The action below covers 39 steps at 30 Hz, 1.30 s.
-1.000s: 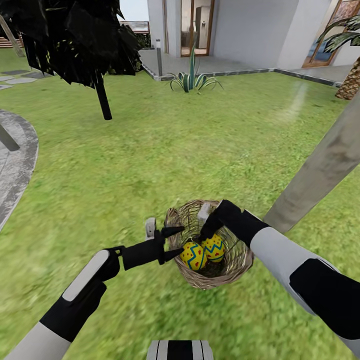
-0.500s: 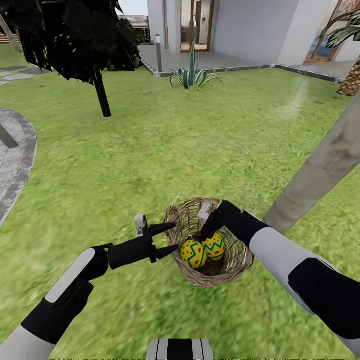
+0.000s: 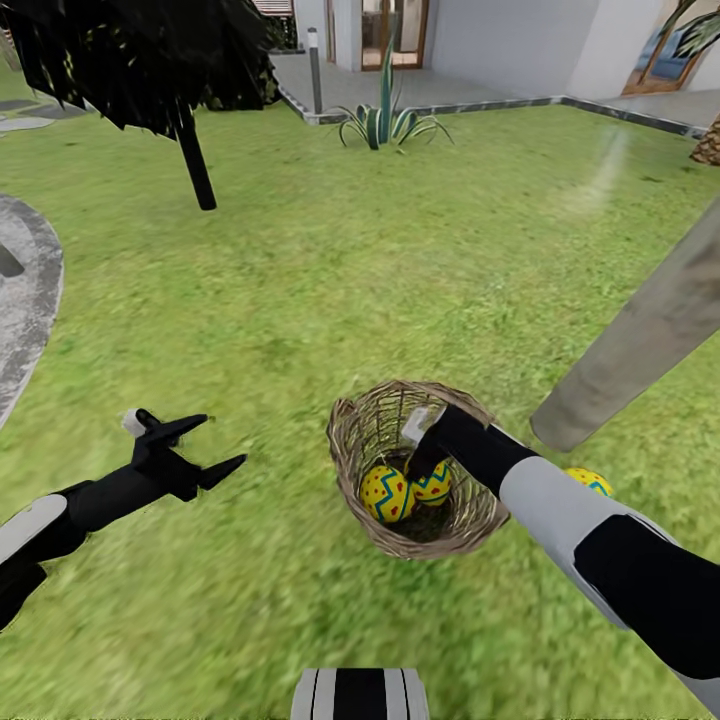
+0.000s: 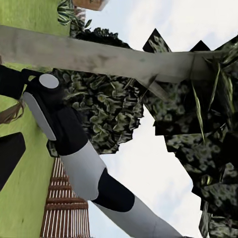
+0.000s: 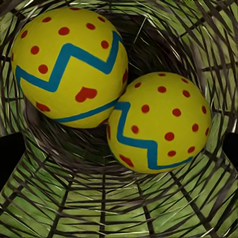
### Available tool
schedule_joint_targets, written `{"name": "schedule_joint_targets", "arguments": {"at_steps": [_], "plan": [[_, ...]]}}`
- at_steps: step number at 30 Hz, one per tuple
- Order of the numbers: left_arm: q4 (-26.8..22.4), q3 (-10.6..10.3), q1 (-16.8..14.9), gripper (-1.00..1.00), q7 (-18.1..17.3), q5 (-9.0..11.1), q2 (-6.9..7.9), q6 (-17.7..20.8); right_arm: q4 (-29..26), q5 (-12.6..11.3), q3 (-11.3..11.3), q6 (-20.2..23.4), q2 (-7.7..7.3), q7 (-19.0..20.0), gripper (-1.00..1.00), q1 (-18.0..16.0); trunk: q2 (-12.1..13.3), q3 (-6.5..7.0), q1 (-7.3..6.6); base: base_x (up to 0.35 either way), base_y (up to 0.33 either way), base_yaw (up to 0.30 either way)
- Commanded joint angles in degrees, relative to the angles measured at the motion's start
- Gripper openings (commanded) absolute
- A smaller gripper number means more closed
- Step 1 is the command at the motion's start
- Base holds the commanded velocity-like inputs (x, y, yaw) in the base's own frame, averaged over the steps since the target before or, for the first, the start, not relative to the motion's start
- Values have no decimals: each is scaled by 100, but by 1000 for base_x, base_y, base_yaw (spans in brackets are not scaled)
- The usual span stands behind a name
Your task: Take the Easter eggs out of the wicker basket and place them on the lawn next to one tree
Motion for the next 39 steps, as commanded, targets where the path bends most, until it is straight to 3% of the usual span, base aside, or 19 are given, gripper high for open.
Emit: {"name": "schedule_joint_targets", "arguments": {"at_steps": [1,16,22,28,39], "plan": [[134,-18,-2,100,-263,-7,66,7,-21,73,11,-40,-1,47,100,-4,-3,-27,1,0,0,0],[335,-18,2,100,-437,-13,98,6,-510,82,9,-102,3,49,100,-21,-24,-359,40,0,0,0],[337,-18,2,100,-437,-13,93,6,-424,85,17,-90,260,10,100,-29,-32,-492,55,0,0,0],[337,-18,2,100,-437,-13,97,6,-290,107,17,-79,506,-447,100,-46,-40,-625,71,0,0,0],[338,-18,2,100,-441,-6,89,6,-292,127,18,-70,479,-538,100,-48,-52,-825,94,0,0,0]]}}
